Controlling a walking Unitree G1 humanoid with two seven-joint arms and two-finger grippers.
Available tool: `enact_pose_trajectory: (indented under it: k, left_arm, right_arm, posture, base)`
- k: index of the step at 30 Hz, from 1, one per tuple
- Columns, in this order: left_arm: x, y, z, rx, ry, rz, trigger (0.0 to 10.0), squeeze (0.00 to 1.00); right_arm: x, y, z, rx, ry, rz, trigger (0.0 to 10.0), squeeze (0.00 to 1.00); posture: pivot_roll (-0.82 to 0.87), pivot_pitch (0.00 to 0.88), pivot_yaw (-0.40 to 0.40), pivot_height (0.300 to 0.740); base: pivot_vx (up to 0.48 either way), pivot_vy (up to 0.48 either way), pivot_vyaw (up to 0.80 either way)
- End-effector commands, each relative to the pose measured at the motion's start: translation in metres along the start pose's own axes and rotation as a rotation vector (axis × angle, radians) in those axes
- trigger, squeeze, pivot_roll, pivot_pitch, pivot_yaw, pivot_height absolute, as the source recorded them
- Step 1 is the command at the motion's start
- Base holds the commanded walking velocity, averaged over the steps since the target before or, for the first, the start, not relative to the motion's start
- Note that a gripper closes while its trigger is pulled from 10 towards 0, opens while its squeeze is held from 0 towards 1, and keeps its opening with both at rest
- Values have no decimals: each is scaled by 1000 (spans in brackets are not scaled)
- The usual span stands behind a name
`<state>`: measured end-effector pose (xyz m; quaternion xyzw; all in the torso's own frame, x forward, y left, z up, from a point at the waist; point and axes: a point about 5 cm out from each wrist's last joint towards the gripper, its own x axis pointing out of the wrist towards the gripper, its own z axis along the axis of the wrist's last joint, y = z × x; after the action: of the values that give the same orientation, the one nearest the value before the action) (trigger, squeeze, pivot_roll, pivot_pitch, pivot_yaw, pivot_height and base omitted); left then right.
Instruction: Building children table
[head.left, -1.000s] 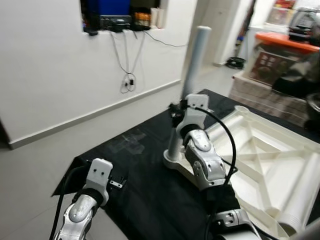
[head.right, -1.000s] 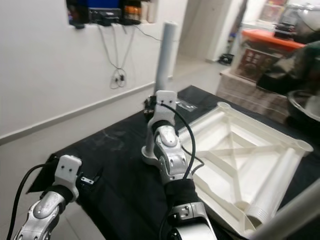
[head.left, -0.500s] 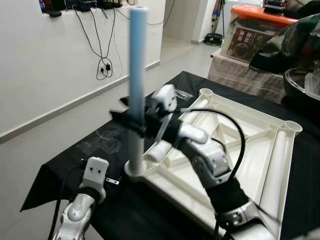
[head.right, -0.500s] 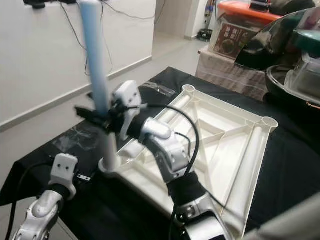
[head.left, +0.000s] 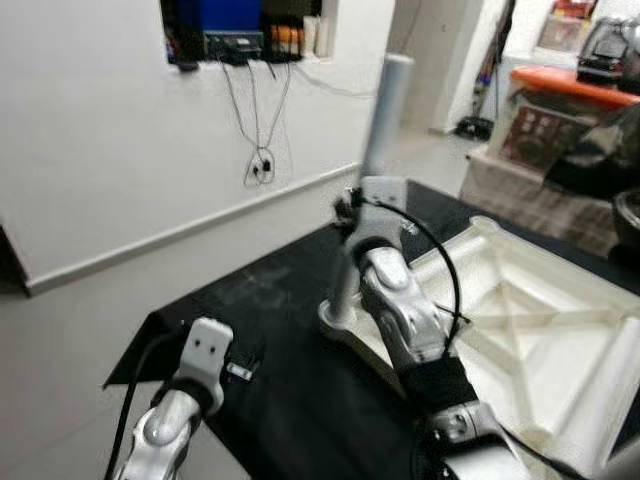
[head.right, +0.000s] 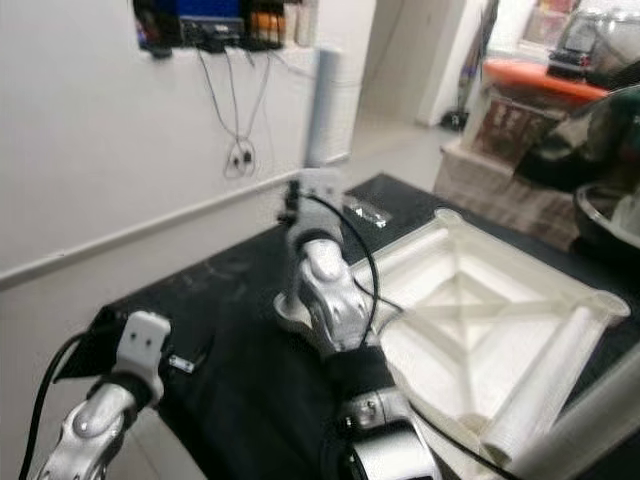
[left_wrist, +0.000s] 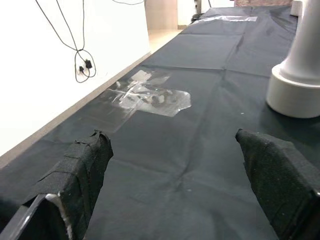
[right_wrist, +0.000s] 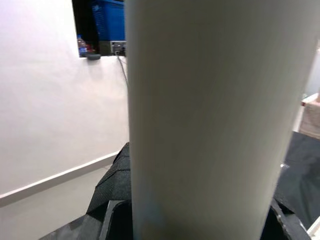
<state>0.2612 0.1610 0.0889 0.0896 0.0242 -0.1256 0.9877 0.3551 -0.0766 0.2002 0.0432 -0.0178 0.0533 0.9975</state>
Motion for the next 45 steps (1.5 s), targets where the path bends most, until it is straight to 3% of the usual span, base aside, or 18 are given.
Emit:
enact_pose_trajectory:
  k: [1,2,5,7,8,10,13,16,19,21,25,26,27,31,38,39,43,45]
  left_arm:
    - [1,-3,-1,-3,4,-20,10000,0]
    - [1,-3,0,-3,4,-21,10000,0]
    - [1,-3,0,-2,3,-21,10000,0]
    - [2,-3,1,-1,1,-18,10000,0]
    - [2,-2,1,-1,0,-15,10000,0]
    - [2,0,1,0,0,-13,10000,0]
    - [1,0,1,0,0,-13,10000,0]
    - [3,0,2,5,-5,-11,10000,0]
    - [3,1,3,5,-9,-5,10000,0]
    - [2,1,2,5,-9,0,10000,0]
    - [-1,0,0,3,-3,1,10000,0]
    - [-1,0,0,3,-1,-1,10000,0]
    - [-1,0,-1,3,1,-4,10000,0]
    - [1,-1,0,3,1,-11,10000,0]
    - [3,-3,1,1,-5,-15,10000,0]
    - [-2,-3,-2,-3,4,-10,10000,0]
    - [-6,-3,-4,-8,13,-6,10000,0]
    - [-7,-4,-6,-10,18,-5,10000,0]
  right_arm:
    - [-10,8,-29,88,98,132,10000,0]
    - [-9,10,-24,88,77,145,10000,1000]
    - [-8,15,-18,110,55,206,10000,1000]
    - [0,28,-6,89,27,283,10000,1000]
    - [3,37,5,92,-11,393,10000,0]
    - [1,48,21,107,-73,571,10000,0]
    - [0,52,27,117,-100,645,10000,0]
    - [-4,63,35,99,-146,850,10000,0]
    - [-5,68,31,83,-140,902,10000,0]
    - [-3,70,24,75,-102,870,10000,0]
    - [-1,64,13,44,-61,824,10000,0]
    - [-1,59,11,78,-49,810,10000,0]
    - [-1,55,9,117,-29,814,10000,1000]
    - [-4,47,7,117,-26,857,10000,1000]
    - [-7,35,3,45,-41,799,10000,1000]
    - [-15,22,2,11,-59,727,10000,1000]
    - [-20,9,0,-58,-89,608,10000,1000]
    - [-25,-5,-2,-149,-138,430,10000,1000]
  posture:
    - [90,0,-85,740]
    - [95,0,-88,740]
    - [100,0,-92,740]
    - [108,0,-97,740]
    - [113,0,-98,740]
    - [115,0,-99,740]
    - [115,0,-99,740]
    - [129,0,-109,740]
    - [137,0,-118,740]
    - [138,0,-118,740]
    - [129,0,-110,740]
    - [127,0,-109,740]
    - [119,0,-105,740]
    - [110,0,-101,740]
    - [100,0,-106,740]
    - [91,0,-108,740]
    - [80,0,-106,740]
    - [74,0,-106,740]
  base:
    - [0,0,0]
    - [0,0,0]
    - [0,0,0]
    - [0,0,0]
    - [0,0,0]
    - [0,0,0]
    - [0,0,0]
    - [0,0,0]
    - [0,0,0]
    - [0,0,0]
    - [0,0,0]
    - [0,0,0]
    - [0,0,0]
    - [0,0,0]
    - [0,0,0]
    - [0,0,0]
    - [0,0,0]
    - [0,0,0]
